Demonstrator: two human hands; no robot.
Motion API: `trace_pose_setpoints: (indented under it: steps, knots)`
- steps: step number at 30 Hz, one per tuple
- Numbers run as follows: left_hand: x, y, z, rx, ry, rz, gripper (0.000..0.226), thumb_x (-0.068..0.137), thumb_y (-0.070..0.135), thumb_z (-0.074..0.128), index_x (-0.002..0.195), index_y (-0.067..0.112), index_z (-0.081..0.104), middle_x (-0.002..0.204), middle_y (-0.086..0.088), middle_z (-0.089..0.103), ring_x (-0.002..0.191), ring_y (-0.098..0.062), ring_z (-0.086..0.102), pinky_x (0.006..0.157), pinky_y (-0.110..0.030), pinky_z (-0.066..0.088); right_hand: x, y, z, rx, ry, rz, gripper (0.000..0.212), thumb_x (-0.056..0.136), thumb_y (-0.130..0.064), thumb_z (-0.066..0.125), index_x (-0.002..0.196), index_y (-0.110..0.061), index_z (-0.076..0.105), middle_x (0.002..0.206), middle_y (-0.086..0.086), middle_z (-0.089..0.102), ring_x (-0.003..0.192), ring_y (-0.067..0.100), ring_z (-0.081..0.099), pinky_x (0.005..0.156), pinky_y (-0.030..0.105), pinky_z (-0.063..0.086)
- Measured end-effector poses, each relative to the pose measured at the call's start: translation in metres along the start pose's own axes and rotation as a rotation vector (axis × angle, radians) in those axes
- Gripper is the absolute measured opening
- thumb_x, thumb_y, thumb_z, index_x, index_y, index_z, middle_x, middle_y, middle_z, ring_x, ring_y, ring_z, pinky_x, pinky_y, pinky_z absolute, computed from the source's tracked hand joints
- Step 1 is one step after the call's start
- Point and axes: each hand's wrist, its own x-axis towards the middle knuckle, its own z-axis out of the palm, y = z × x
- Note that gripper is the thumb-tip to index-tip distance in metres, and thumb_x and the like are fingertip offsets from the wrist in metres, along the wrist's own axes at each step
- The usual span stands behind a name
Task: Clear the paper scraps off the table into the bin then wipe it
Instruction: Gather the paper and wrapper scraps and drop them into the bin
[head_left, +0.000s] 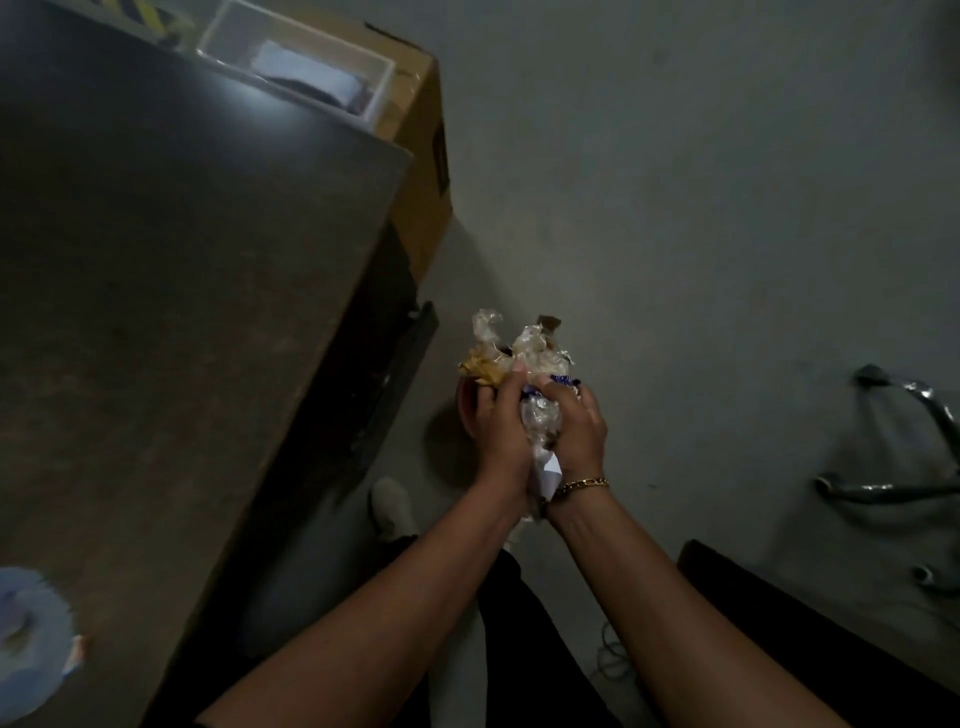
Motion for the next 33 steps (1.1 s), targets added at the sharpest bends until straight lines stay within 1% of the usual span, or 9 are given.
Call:
trace_pose_setpoints:
  steps: [5, 9, 11, 15, 17, 20, 25, 30, 33]
  knots:
    - [0.095, -0.056, -0.005, 0.217, -0.102, -0.106, 0.063, 0.087, 0.049, 0.067, 0.139, 0.013, 0.060, 0.130, -0.013, 0.071, 0.121, -0.030, 0.068, 0.110, -0.050, 0.050, 0.106, 0.046, -0.027, -0.035, 0.122, 0.078, 0.022, 0.084, -0.005, 0.073, 0.107, -0.004, 0.072, 0.090, 0.013, 0.076, 0.082, 0.029, 0.073, 0.076, 0.039, 0.059]
    - [0.192, -0.109, -0.021, 0.362, -0.127, -0.290, 0.100, 0.055, 0.082, 0.079, 0.130, 0.016, 0.069, 0.123, -0.011, 0.074, 0.115, -0.030, 0.071, 0.107, -0.051, 0.052, 0.202, 0.094, -0.044, -0.091, 0.195, 0.111, 0.022, 0.082, -0.010, 0.076, 0.104, -0.009, 0.075, 0.094, 0.012, 0.078, 0.082, 0.026, 0.075, 0.075, 0.037, 0.060]
    - [0.235, -0.130, -0.029, 0.435, -0.038, -0.312, 0.094, 0.054, 0.085, 0.078, 0.120, 0.018, 0.072, 0.118, -0.010, 0.076, 0.110, -0.028, 0.073, 0.103, -0.049, 0.055, 0.245, 0.119, -0.051, -0.124, 0.211, 0.117, 0.020, 0.082, -0.014, 0.077, 0.102, -0.013, 0.075, 0.092, 0.008, 0.079, 0.081, 0.022, 0.075, 0.069, 0.030, 0.061]
    - [0.284, -0.161, -0.042, 0.787, 0.071, -0.211, 0.107, 0.061, 0.089, 0.050, 0.149, 0.027, 0.051, 0.155, -0.006, 0.044, 0.141, -0.029, 0.046, 0.116, -0.052, 0.041, 0.320, 0.175, -0.064, -0.269, 0.291, 0.140, 0.047, 0.070, -0.043, 0.077, 0.110, -0.018, 0.071, 0.109, 0.008, 0.075, 0.096, 0.026, 0.073, 0.076, 0.033, 0.058]
    - [0.293, -0.177, -0.052, 1.020, 0.034, -0.104, 0.089, 0.081, 0.078, 0.047, 0.155, 0.029, 0.041, 0.157, -0.002, 0.030, 0.146, -0.027, 0.032, 0.120, -0.050, 0.033, 0.352, 0.197, -0.066, -0.406, 0.306, 0.150, 0.052, 0.077, -0.055, 0.074, 0.115, -0.021, 0.065, 0.127, 0.009, 0.065, 0.108, 0.027, 0.066, 0.082, 0.031, 0.050]
    - [0.313, -0.202, -0.068, 1.095, -0.021, 0.018, 0.057, 0.100, 0.052, 0.053, 0.152, 0.029, 0.044, 0.149, -0.002, 0.035, 0.138, -0.024, 0.041, 0.109, -0.038, 0.041, 0.399, 0.221, -0.070, -0.479, 0.289, 0.179, 0.060, 0.090, -0.056, 0.068, 0.133, -0.016, 0.056, 0.145, 0.010, 0.048, 0.122, 0.028, 0.056, 0.087, 0.027, 0.039]
    - [0.374, -0.233, -0.073, 0.920, -0.058, -0.141, 0.064, 0.100, 0.053, 0.051, 0.159, 0.033, 0.034, 0.161, -0.004, 0.037, 0.140, -0.027, 0.047, 0.106, -0.040, 0.044, 0.448, 0.253, -0.077, -0.425, 0.256, 0.252, 0.080, 0.095, -0.064, 0.054, 0.157, -0.020, 0.032, 0.163, 0.010, 0.028, 0.148, 0.032, 0.033, 0.117, 0.044, 0.031]
    - [0.430, -0.255, -0.102, 0.929, -0.030, -0.291, 0.103, 0.063, 0.068, 0.069, 0.156, 0.037, 0.034, 0.154, -0.007, 0.047, 0.135, -0.032, 0.053, 0.109, -0.055, 0.048, 0.494, 0.307, -0.111, -0.307, 0.119, 0.354, 0.129, 0.049, -0.104, 0.041, 0.157, -0.033, 0.033, 0.157, 0.003, 0.045, 0.142, 0.030, 0.046, 0.117, 0.054, 0.036]
    - [0.450, -0.257, -0.103, 1.040, 0.010, -0.187, 0.063, 0.094, 0.035, 0.069, 0.151, 0.020, 0.047, 0.146, -0.010, 0.058, 0.132, -0.031, 0.057, 0.112, -0.046, 0.047, 0.463, 0.287, -0.103, -0.518, 0.097, 0.329, 0.120, 0.056, -0.106, 0.038, 0.153, -0.035, 0.042, 0.156, 0.001, 0.047, 0.146, 0.030, 0.040, 0.120, 0.054, 0.029]
